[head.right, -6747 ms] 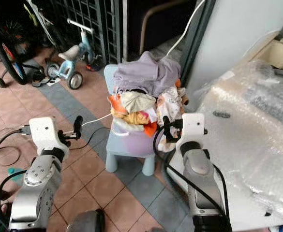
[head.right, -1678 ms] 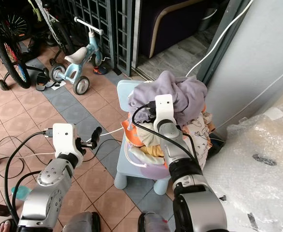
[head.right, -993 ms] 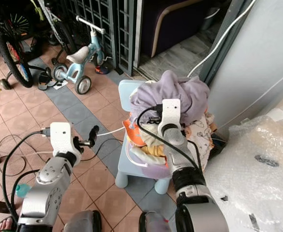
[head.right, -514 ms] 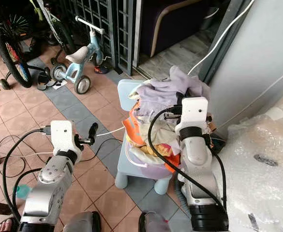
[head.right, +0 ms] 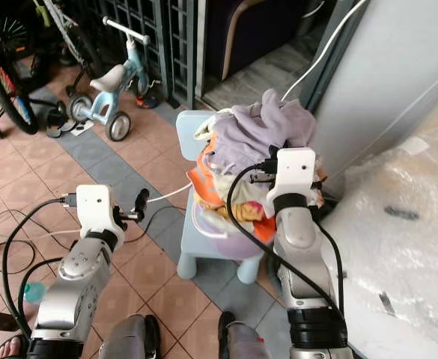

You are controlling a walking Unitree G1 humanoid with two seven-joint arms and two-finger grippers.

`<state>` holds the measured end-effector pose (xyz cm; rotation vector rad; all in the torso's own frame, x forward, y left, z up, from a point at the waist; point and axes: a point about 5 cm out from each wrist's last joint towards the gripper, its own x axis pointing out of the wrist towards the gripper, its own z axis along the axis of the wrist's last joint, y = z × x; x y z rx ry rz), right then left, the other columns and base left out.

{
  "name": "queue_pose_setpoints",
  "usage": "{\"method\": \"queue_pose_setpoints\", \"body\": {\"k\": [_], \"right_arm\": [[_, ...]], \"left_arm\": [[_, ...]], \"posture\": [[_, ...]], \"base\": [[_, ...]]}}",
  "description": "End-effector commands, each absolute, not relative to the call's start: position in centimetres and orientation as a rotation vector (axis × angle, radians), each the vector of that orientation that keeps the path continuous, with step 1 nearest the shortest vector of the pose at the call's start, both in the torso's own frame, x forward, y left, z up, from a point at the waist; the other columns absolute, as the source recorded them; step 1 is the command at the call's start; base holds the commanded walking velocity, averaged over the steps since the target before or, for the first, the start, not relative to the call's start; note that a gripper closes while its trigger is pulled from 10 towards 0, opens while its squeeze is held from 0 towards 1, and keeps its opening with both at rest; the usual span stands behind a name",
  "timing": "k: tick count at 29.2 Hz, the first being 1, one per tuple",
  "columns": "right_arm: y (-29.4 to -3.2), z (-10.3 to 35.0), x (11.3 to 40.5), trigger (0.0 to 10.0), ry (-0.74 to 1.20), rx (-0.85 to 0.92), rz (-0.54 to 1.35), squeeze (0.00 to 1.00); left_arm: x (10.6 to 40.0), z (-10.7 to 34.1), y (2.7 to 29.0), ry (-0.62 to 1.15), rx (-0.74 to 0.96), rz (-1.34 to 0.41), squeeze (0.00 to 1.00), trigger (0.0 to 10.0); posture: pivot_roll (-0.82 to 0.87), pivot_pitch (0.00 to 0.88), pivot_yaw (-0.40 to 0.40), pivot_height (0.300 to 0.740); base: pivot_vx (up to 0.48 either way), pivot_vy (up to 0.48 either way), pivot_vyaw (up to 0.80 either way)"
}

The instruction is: Clothes washing

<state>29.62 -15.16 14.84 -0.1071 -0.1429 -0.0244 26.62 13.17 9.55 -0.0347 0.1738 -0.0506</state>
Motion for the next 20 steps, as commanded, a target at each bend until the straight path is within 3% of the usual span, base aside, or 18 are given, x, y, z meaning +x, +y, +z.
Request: {"method": "queue_pose_setpoints", "body": {"k": [1,9,20], "right_arm": [[-15.48,14.8,29.74,10.0,-0.132,-0.107,-0.036,0.0],[-15.88,14.45,29.57,10.0,-0.115,-0.109,-0.051,0.0],[-16.07,14.53,29.66,10.0,-0.114,-0.135,-0.069,0.0]], "left_arm": [[26.47,9.38,12.77,0.182,-0.042,-0.06,0.0,10.0],[26.66,9.37,12.6,0.181,-0.041,-0.071,0.0,10.0],[26.3,9.73,12.42,0.146,-0.09,-0.112,0.0,10.0]], "posture": [[0.0,0.075,-0.022,0.74],[-0.01,0.071,-0.018,0.74],[-0.01,0.072,-0.024,0.74]], "base": [[-0.262,0.0,-0.77],[-0.158,0.0,-0.73],[0.0,0.0,-0.07]]}}
